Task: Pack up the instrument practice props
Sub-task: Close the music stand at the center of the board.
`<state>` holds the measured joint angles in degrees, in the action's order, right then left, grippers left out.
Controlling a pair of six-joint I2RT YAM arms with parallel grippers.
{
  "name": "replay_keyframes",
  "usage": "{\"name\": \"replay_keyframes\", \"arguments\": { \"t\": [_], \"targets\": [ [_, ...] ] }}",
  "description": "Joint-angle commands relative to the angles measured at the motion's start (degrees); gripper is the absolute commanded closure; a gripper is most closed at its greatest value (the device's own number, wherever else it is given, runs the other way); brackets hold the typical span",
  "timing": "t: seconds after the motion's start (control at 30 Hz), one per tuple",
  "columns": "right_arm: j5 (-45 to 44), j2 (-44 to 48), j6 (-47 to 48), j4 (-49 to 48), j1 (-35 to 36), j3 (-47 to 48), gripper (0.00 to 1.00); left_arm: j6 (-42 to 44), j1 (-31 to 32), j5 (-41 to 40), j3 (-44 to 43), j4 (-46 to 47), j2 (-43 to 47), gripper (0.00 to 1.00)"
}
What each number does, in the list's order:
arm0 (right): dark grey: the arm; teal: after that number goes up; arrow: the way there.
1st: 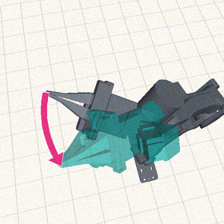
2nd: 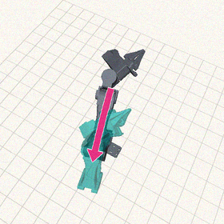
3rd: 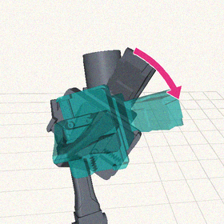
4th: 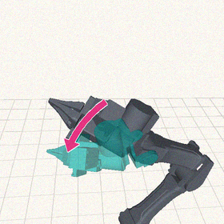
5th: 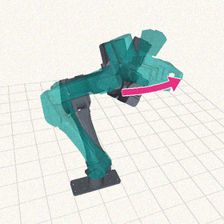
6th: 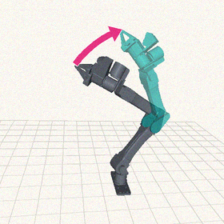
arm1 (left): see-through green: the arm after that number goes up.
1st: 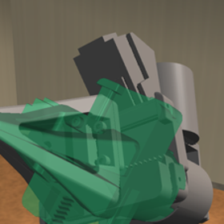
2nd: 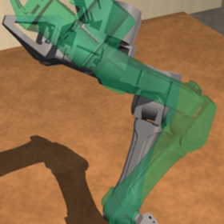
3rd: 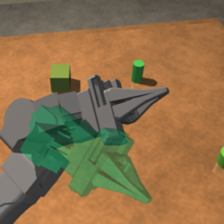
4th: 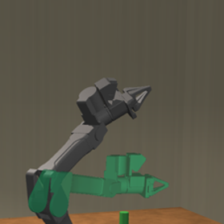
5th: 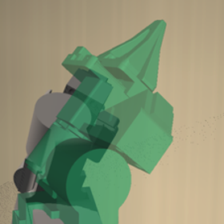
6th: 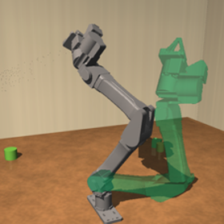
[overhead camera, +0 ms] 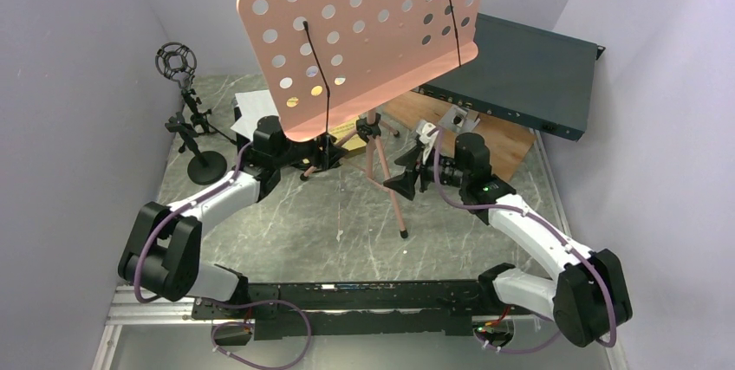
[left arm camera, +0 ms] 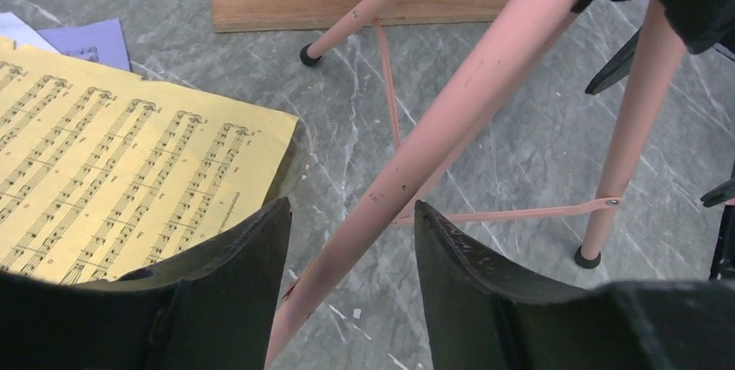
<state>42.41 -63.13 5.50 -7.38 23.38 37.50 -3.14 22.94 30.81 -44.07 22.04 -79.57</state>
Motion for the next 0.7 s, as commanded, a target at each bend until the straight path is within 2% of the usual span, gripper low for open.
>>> {"name": "replay_keyframes", "arguments": {
  "t": [0.0,0.07,0.13,0.23,0.33,0.4,0.53,0.67],
  "targets": [
    [-3.28,-1.00,-2.41,-6.80,2.10,-0.89,0.30,-2.90,-0.18,4.86,-1.95,4.82,-0.45,0.47],
    [-4.09,-1.70,-2.36,-6.88,2.96,-0.94,0.38,-4.67,-0.18,5.98,-1.72,5.33,-0.54,0.59],
    [-4.72,-2.29,-2.90,-6.69,3.25,-0.79,0.55,-6.02,-0.19,6.79,-1.76,5.23,-0.59,0.73],
    [-6.33,-2.21,-3.19,-5.41,3.21,-0.23,0.81,-8.13,-0.20,7.87,-1.88,5.24,-0.68,0.88],
    [-6.37,-0.98,-3.32,-4.40,2.98,0.29,0.96,-10.26,-0.18,9.69,-1.85,5.84,-0.39,1.00],
    [-4.56,0.16,-3.97,-4.24,1.89,0.38,1.00,-12.30,-0.18,11.29,-1.24,7.77,0.03,1.00],
    [1.27,2.61,-7.04,-5.69,-2.26,-0.12,1.00,-18.49,0.25,14.10,0.71,14.66,0.44,1.00],
    [4.85,3.12,-6.99,-6.83,-3.24,-1.15,1.00,-21.76,3.02,14.58,0.77,19.34,-1.35,1.00]
  ]
}}
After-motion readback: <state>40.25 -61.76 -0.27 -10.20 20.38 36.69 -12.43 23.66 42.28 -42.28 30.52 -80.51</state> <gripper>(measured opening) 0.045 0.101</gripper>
